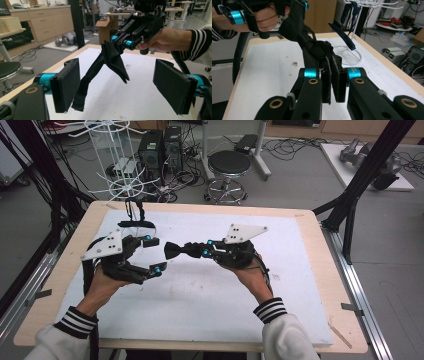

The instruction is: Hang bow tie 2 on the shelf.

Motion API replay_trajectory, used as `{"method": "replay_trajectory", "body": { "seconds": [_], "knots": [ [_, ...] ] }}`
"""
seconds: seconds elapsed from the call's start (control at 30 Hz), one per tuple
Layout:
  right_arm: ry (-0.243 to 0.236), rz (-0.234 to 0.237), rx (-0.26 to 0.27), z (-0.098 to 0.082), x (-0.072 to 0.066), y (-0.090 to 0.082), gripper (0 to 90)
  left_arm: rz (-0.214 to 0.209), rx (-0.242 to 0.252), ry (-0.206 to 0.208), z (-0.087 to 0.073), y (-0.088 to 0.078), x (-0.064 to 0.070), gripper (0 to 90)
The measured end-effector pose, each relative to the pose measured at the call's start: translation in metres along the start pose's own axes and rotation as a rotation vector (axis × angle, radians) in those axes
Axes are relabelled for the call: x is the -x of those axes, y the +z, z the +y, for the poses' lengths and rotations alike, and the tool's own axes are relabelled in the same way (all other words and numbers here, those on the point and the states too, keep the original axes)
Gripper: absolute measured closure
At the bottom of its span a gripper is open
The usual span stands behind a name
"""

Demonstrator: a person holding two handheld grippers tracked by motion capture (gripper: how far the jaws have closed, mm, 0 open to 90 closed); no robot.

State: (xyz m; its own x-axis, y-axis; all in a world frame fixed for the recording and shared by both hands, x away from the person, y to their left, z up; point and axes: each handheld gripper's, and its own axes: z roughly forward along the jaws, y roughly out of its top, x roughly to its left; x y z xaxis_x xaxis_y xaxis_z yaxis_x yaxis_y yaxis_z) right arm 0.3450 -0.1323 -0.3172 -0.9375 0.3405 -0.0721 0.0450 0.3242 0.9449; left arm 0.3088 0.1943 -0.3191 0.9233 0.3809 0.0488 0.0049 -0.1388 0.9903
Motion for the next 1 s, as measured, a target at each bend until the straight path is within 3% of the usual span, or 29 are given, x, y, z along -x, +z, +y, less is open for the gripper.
{"method": "replay_trajectory", "body": {
  "seconds": [0.17,0.3,0.47,0.63,1.0],
  "knots": [
    [-0.018,0.003,0.004,0.001,-0.001,0.001,87.3,-0.028,-0.014,-0.002,0.002,0.007,-0.001,30.0],
    [-0.028,0.002,0.000,0.001,-0.003,0.001,87.3,-0.044,-0.022,-0.005,0.002,0.011,-0.002,41.1],
    [-0.039,0.001,0.001,0.002,-0.004,0.002,87.3,-0.031,-0.048,-0.009,0.002,0.014,-0.001,49.7],
    [-0.063,0.002,-0.009,0.002,-0.006,0.004,87.3,-0.036,-0.044,-0.014,0.002,0.014,-0.002,57.3],
    [-0.065,-0.004,0.000,0.003,-0.007,0.004,87.2,-0.019,-0.044,-0.043,0.001,0.013,-0.002,79.0]
  ]
}}
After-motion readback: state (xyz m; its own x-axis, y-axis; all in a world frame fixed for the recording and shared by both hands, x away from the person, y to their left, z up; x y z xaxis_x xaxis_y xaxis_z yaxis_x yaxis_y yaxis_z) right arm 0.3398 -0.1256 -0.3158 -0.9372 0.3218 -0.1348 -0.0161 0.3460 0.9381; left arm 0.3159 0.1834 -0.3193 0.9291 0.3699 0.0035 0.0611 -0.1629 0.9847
